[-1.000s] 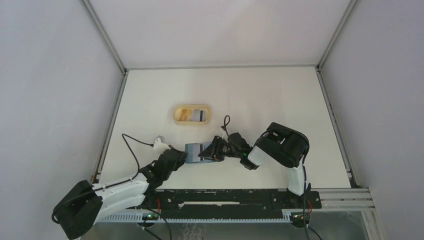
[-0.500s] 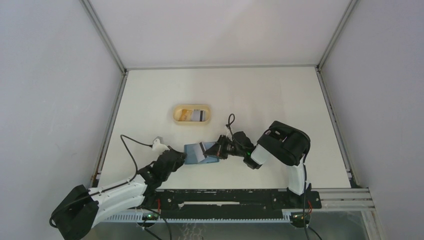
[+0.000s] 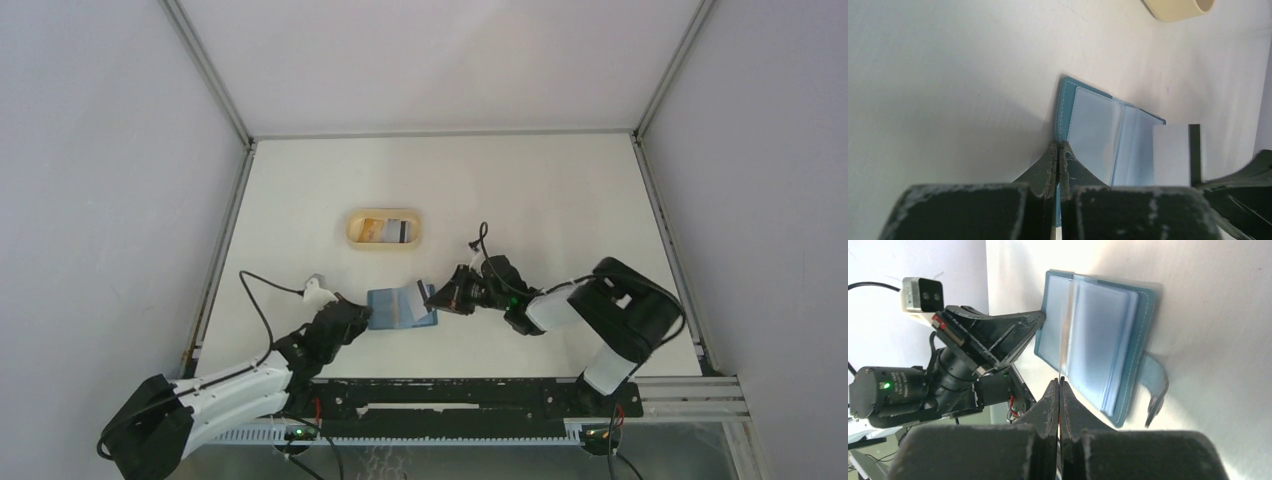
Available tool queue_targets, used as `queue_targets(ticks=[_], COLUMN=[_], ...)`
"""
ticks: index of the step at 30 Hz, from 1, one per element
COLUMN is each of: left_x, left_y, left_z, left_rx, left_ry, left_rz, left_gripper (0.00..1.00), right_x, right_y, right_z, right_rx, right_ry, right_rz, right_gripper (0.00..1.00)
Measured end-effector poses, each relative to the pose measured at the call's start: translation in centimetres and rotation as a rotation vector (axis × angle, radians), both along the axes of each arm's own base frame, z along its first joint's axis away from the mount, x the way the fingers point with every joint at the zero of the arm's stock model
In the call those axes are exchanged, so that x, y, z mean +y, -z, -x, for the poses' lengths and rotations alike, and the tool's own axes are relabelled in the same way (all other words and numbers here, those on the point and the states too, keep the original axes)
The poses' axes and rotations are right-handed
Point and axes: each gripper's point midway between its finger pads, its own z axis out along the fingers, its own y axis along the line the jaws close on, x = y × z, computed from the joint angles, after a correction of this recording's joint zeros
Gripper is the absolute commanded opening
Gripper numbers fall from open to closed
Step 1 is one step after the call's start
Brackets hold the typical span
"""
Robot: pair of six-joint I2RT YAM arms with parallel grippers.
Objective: Take the credit cards out of the card holder
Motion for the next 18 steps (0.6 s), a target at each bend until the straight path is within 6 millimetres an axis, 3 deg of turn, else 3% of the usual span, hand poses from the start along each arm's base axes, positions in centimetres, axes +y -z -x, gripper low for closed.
queue_targets(ticks=[9, 15, 18], left_x=[0.5, 0.6, 0.6], left_y=[-0.1, -0.1, -0.1], left_z=[0.5, 0.6, 0.6], left_rx=[-0.007, -0.006, -0.008], left_ry=[0.0, 0.001, 0.004], left_rz=[0.006, 0.004, -0.001], left_gripper=[0.0, 0.0, 0.0], right_x=[-2.1, -0.9, 0.6], right_y=[-5.2, -9.8, -11.5], right_z=[-0.6, -4.4, -6.6], right_rx=[-0.14, -0.251, -0.279], right_ry=[0.051, 0.113, 0.125], right_rz=[0.071, 0.075, 0.072], right_gripper=[0.0, 0.0, 0.0])
